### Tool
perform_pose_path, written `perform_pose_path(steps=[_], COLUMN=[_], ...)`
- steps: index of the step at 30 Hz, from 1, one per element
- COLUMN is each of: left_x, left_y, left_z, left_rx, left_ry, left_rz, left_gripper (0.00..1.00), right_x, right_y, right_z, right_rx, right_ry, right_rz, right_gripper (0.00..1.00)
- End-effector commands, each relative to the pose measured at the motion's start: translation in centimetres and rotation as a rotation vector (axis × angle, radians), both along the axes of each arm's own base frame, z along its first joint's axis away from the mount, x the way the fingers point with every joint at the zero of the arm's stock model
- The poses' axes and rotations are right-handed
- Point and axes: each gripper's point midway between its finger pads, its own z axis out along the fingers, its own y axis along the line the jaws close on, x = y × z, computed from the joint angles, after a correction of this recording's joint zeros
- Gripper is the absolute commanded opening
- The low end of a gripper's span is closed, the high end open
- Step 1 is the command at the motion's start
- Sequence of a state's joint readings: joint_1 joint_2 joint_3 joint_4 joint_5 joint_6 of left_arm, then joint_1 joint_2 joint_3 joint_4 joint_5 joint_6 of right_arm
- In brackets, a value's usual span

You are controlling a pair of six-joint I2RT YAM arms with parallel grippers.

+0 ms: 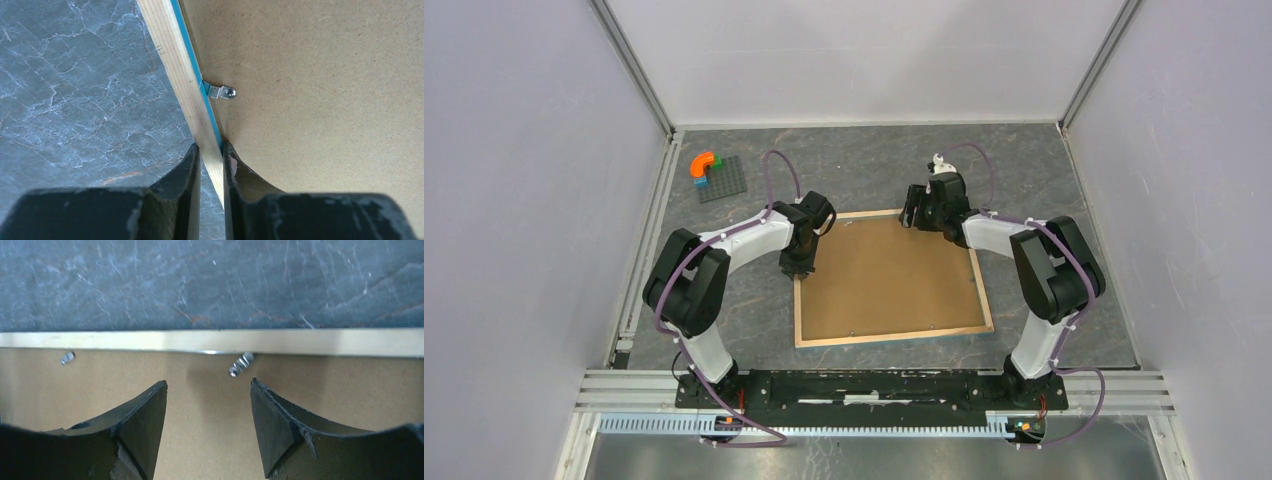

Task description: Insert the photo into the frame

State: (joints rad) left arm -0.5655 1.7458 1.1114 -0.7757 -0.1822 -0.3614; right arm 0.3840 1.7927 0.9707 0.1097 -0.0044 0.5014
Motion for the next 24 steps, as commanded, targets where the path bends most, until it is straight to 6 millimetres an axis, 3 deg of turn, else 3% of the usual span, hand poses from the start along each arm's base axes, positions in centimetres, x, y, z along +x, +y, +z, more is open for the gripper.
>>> perform_pose_path(steps=[1, 5, 9, 14, 16, 19, 24], left_x=[0.9, 0.8, 0.6, 0.5, 0.5, 0.5, 0.3], left_y=[-0.8, -0.9, -1.1, -1.1, -1.3, -1.6, -1.6], left_z=[0.2, 0.1, -0.1, -0.1, -0.1, -0.1, -0.1], left_rx=[-0.002, -0.001, 0.007, 0.007, 0.0, -0.013, -0.016], left_ry=[-0.039, -0.045, -0.038, -0.037, -0.034, -0.029, -0.021], left_rz=[-0.101, -0.108, -0.125, -0.126, -0.127, -0.127, -0.123], left_gripper=[0.02, 0.02, 0.02, 0.02, 0.02, 0.02, 0.02], right_x=[1.6, 1.9, 2.1, 1.7, 1.0, -0.8, -2.8], right_y=[1.3, 3.4, 3.3, -0.4, -0.5, 3.5, 9.9], right_z=[-0.1, 0.4, 0.4, 2.0, 3.1, 3.5, 2.3], right_rx=[0.049, 0.11, 0.083, -0.108, -0.119, 0.037, 0.246], right_ry=[-0.069, -0.174, -0.205, -0.169, -0.171, -0.145, -0.077], right_rz=[0.047, 0.173, 0.198, 0.061, 0.039, 0.111, 0.173], right_gripper=[0.68, 0.67, 0.68, 0.71, 0.72, 0.71, 0.65])
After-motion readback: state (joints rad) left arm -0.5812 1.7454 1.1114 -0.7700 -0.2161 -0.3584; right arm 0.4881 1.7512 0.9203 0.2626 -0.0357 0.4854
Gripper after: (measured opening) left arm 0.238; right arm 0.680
